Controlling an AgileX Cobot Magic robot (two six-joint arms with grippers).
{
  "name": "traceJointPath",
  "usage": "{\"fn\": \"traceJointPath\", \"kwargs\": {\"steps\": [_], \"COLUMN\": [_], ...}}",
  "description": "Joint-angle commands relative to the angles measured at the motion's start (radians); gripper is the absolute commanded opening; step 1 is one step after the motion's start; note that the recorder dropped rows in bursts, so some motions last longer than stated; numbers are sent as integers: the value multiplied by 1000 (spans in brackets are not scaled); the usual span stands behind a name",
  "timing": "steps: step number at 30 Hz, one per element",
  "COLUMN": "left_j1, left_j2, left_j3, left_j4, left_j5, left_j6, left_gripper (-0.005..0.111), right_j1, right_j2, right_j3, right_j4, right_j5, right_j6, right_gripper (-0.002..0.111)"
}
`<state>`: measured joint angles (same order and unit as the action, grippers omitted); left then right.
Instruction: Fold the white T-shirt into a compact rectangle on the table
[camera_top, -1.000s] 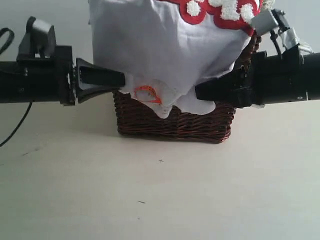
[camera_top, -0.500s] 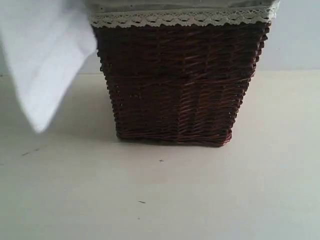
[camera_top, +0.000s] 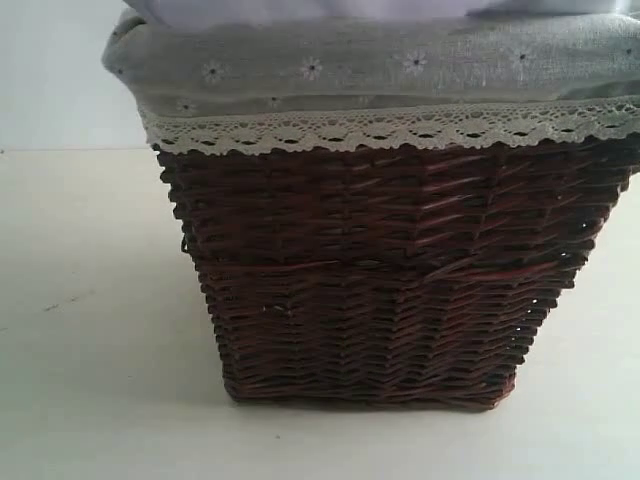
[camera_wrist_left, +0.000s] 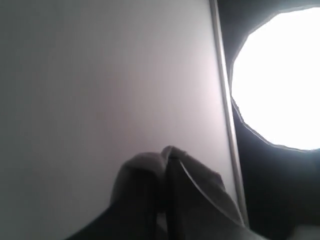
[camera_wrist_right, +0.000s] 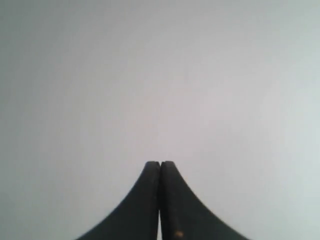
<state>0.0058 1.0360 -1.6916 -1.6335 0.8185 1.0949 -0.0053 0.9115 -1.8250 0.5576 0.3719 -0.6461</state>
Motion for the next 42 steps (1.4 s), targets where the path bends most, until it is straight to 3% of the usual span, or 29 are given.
{"fn": "traceJointPath", "kwargs": {"steps": [1,9,12,15,21,34,42], "left_j1": [-41,-41,-42,-53,-90,-103,-103], "left_j2": [28,41,41,42,94,203,245], "left_j3": [-120,-205,-205,-238,-422,-754,-888], "left_j4": [-22,63,44,22,25,107,110], "left_j5": [-161,-148,-163,-216,-296,-473,-534], "left_j6": [27,-45,-56,-30,-34,-36,-34], "left_gripper": [0,0,0,0,0,0,0], "right_j1": [-6,-6,-6,-6,27,58,163], "right_j2": [81,112,117,138,159,90,32], "right_j3": [-151,-238,-234,-203,-78,349,632], "right_j4": [-8,-40,-184,-298,-197,3,85], "right_j5": [-29,136,332,577,849,849,849], "right_j6": [47,72,129,343,379,352,275], "right_gripper": [0,0,0,0,0,0,0]}}
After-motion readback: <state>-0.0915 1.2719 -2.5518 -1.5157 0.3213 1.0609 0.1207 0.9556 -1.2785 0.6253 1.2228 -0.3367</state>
